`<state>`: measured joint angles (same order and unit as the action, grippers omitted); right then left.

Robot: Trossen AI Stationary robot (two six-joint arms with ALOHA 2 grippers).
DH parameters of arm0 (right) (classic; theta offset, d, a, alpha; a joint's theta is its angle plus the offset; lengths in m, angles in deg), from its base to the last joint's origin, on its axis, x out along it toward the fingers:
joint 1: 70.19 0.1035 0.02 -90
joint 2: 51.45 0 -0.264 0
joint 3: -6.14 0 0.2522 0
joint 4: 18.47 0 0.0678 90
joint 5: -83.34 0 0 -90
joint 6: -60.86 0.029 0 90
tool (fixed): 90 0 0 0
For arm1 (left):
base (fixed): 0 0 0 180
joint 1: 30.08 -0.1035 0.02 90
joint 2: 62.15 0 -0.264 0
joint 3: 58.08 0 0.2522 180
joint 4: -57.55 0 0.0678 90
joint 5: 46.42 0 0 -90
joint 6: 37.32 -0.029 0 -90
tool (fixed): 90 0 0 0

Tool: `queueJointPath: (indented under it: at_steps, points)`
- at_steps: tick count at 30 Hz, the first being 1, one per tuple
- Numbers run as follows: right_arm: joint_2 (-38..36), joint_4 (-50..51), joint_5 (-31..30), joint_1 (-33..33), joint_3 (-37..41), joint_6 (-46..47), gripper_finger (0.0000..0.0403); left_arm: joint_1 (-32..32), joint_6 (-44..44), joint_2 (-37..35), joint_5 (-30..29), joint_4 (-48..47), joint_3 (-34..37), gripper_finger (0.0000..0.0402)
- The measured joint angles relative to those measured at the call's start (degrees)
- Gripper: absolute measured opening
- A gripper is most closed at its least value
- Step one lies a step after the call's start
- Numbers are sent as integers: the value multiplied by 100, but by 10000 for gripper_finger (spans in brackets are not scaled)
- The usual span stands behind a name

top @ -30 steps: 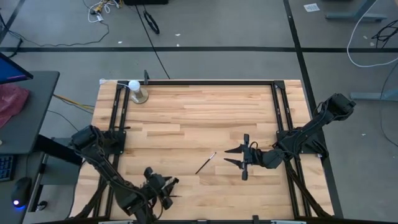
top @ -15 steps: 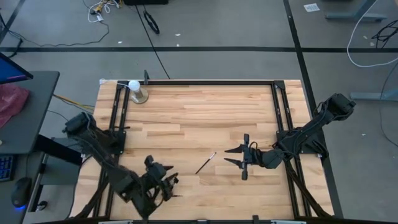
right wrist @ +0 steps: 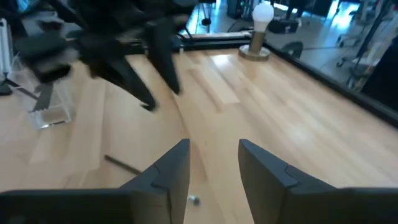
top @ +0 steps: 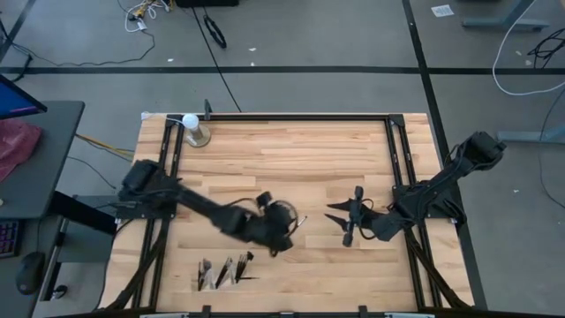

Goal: Put items in baskets/containers
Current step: Put the black eyeshadow brush into the transparent organizer

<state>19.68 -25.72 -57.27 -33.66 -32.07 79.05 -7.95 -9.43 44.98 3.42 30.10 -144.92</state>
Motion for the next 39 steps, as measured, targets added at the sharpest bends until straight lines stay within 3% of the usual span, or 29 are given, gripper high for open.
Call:
queueJointPath:
  at_steps: [5,10,13,17,20,24,28,33,39]
  points:
    - [-130,1,4,236,193,287,137,-597,-206,513,893,659,-3,171]
    - [-133,-69,6,345,201,280,137,-947,-458,903,1718,1362,-3,226]
    - [-136,-87,5,345,201,278,137,-978,-465,1005,1773,1450,-3,260]
    - [-136,-90,4,345,201,278,137,-840,-463,1010,1359,1623,173,287]
    - [-136,-90,7,345,201,264,137,-758,-458,1010,1213,2089,489,290]
    - [-136,-103,7,345,201,256,137,-735,-455,1008,1650,3171,979,291]
    - [-136,-138,7,345,201,256,137,-726,-513,1010,1707,3905,1431,291]
    - [-136,-194,9,345,201,236,137,-645,-522,1010,1917,3992,1754,287]
    - [-136,-238,9,341,201,211,137,-522,-661,1093,1865,4149,1920,254]
